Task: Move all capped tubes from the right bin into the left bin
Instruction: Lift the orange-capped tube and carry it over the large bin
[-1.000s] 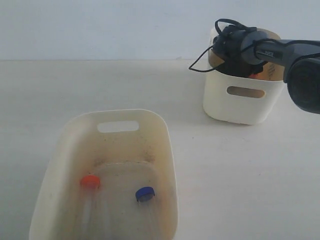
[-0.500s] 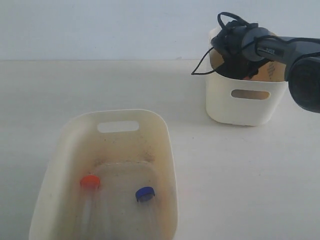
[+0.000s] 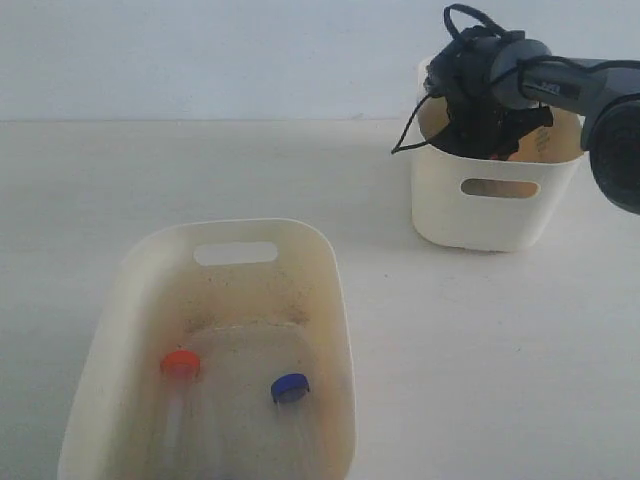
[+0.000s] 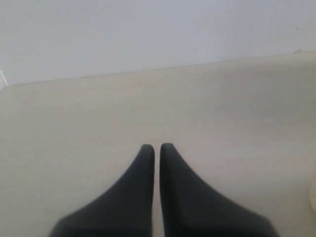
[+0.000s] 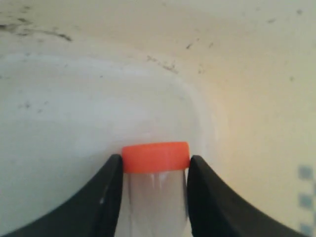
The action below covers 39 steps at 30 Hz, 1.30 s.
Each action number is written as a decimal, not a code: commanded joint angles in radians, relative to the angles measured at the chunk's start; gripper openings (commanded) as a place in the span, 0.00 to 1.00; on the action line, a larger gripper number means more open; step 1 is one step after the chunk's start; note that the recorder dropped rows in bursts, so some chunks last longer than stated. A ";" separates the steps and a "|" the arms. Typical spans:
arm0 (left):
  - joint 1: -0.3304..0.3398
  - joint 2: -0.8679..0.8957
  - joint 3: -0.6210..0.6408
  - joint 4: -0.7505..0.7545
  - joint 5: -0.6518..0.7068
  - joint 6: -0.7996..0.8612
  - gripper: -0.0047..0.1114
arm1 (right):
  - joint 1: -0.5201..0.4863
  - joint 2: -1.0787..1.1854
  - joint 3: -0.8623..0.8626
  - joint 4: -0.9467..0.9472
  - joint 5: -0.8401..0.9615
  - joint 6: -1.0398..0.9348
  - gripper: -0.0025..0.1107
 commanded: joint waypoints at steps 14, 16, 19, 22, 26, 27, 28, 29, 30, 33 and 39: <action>0.001 -0.002 -0.004 -0.007 -0.015 -0.012 0.08 | -0.005 -0.397 0.005 0.244 0.123 -0.091 0.02; 0.001 -0.002 -0.004 -0.007 -0.015 -0.012 0.08 | -0.005 -0.433 0.005 0.324 0.151 -0.128 0.02; 0.001 -0.002 -0.004 -0.007 -0.015 -0.012 0.08 | 0.011 -0.488 0.005 0.372 0.184 -0.156 0.02; 0.001 -0.002 -0.004 -0.007 -0.015 -0.012 0.08 | 0.034 -0.546 0.005 0.390 0.220 -0.195 0.02; 0.001 -0.002 -0.004 -0.007 -0.015 -0.012 0.08 | 0.075 -0.633 0.058 0.501 0.184 -0.224 0.02; 0.001 -0.002 -0.004 -0.007 -0.015 -0.012 0.08 | 0.097 -0.665 0.091 0.499 0.166 -0.224 0.02; 0.001 -0.002 -0.004 -0.007 -0.015 -0.012 0.08 | 0.116 -0.687 0.117 0.503 0.154 -0.224 0.02; 0.001 -0.002 -0.004 -0.007 -0.015 -0.012 0.08 | 0.141 -0.708 0.152 0.502 0.138 -0.227 0.02; 0.001 -0.002 -0.004 -0.007 -0.015 -0.012 0.08 | 0.167 -0.739 0.192 0.502 0.124 -0.238 0.02; 0.001 -0.002 -0.004 -0.007 -0.015 -0.012 0.08 | 0.255 -0.816 0.335 0.502 0.042 -0.246 0.02; 0.001 -0.002 -0.004 -0.007 -0.015 -0.012 0.08 | 0.413 -0.925 0.597 0.661 -0.139 -0.269 0.02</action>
